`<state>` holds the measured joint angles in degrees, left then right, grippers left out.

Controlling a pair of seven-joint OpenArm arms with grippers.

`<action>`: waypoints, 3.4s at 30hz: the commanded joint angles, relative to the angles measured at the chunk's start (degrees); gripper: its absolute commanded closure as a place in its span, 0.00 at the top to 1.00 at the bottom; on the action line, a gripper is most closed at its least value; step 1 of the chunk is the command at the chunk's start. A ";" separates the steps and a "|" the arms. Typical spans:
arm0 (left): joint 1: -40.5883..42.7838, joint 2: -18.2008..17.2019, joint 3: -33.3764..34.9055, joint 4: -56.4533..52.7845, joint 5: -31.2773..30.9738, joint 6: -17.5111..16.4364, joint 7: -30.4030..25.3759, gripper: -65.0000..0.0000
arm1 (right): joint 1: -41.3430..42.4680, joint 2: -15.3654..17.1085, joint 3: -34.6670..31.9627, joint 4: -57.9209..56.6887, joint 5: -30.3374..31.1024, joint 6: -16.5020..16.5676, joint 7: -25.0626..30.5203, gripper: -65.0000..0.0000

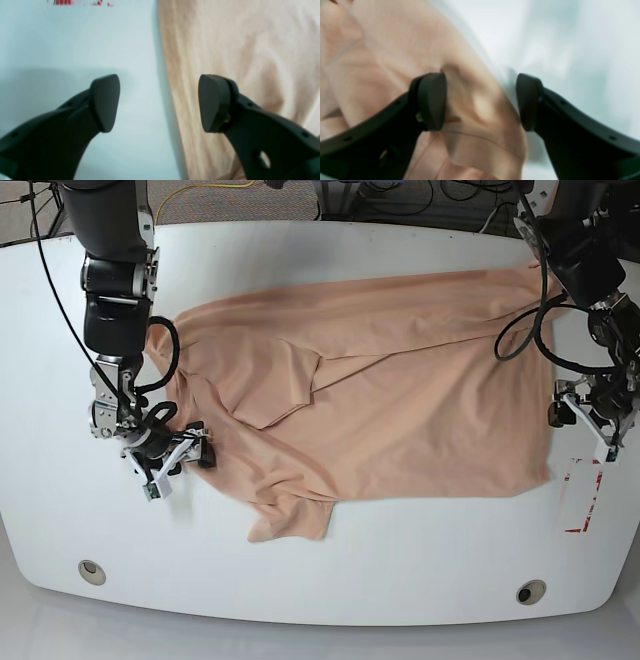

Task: Layout the t-shirt on the table in an organized manner, then fold the t-shirt properly
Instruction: 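Lower the left gripper onto the t-shirt's hem corner and grasp it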

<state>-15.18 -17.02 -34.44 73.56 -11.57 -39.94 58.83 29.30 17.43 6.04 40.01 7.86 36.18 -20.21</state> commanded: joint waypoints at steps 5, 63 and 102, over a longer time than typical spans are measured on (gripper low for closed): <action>-2.27 -1.31 -0.25 1.03 -0.69 -0.06 -1.03 0.71 | 1.60 -1.65 -0.11 0.74 0.54 0.43 0.38 0.61; -21.70 -1.84 14.79 -47.05 -0.60 10.98 -31.44 0.60 | -1.65 -2.97 0.24 9.35 0.36 3.68 -4.19 0.02; -5.79 -0.35 8.63 -3.27 -6.58 15.46 -15.53 0.00 | -10.18 -3.15 0.07 33.79 0.27 3.33 -18.17 0.01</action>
<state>-19.44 -16.69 -25.87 68.73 -16.75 -24.34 44.36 16.91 13.47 5.96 72.23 7.77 39.90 -39.24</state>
